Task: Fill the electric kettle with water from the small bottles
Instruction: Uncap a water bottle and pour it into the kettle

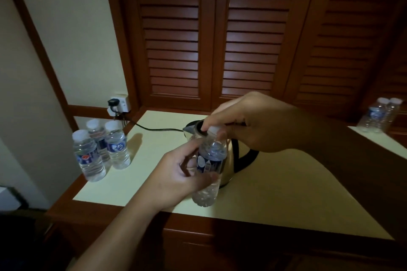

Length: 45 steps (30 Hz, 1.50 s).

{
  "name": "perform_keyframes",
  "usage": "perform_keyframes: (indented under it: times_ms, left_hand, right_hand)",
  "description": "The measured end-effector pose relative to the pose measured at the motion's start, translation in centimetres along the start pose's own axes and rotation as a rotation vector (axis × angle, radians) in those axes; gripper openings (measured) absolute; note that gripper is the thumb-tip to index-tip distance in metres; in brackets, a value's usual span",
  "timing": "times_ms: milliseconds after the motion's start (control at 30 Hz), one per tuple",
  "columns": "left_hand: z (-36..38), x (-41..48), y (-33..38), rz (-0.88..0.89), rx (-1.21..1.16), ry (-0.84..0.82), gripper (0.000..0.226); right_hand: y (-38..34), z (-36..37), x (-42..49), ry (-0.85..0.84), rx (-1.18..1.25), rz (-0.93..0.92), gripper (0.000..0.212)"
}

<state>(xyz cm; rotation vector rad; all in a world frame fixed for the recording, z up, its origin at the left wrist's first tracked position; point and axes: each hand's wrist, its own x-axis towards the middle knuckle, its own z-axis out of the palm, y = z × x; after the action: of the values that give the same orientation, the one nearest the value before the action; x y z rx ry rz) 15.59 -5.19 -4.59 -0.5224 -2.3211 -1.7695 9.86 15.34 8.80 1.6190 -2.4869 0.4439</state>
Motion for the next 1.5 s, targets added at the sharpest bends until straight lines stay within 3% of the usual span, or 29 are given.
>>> perform_keyframes:
  times_ms: [167, 267, 467, 567, 767, 967, 1233, 1367, 1500]
  left_hand:
    - [0.1, 1.1, 0.0, 0.029, -0.094, -0.053, 0.055]
    - [0.3, 1.5, 0.0, 0.017, -0.088, -0.061, 0.054]
    - [2.0, 1.4, -0.3, -0.037, -0.011, 0.081, 0.055]
    - [2.4, 1.1, -0.5, -0.04, 0.009, 0.158, 0.052]
    - [2.4, 0.1, -1.9, -0.095, 0.058, 0.194, 0.052]
    - [2.4, -1.1, -2.2, -0.133, 0.139, 0.194, 0.053]
    - [1.2, -2.2, -2.0, -0.148, 0.163, 0.266, 0.053]
    - [0.5, -2.3, -2.0, -0.155, 0.197, 0.317, 0.058]
    - [-0.3, -2.0, -1.7, -0.17, 0.215, 0.337, 0.05]
  right_hand:
    - [0.4, -0.3, -1.3, 0.056, 0.109, 0.073, 0.035]
    - [0.4, -0.2, -1.8, 0.121, 0.078, 0.022, 0.032]
    - [1.0, 1.0, -3.0, 0.275, -0.002, 0.062, 0.024]
    - [2.2, 4.0, -4.6, 0.412, 0.053, 0.182, 0.017]
    - [4.5, 12.0, -8.4, 0.525, 0.327, 0.621, 0.007]
    - [5.5, 19.4, -11.3, 0.464, 0.218, 0.822, 0.008]
    - [4.6, 22.4, -10.9, 0.359, 0.045, 0.809, 0.005]
    - [4.5, 22.5, -11.0, 0.33, 0.021, 0.806, 0.033]
    - [4.1, 23.0, -10.7, 0.177, -0.155, 0.894, 0.071]
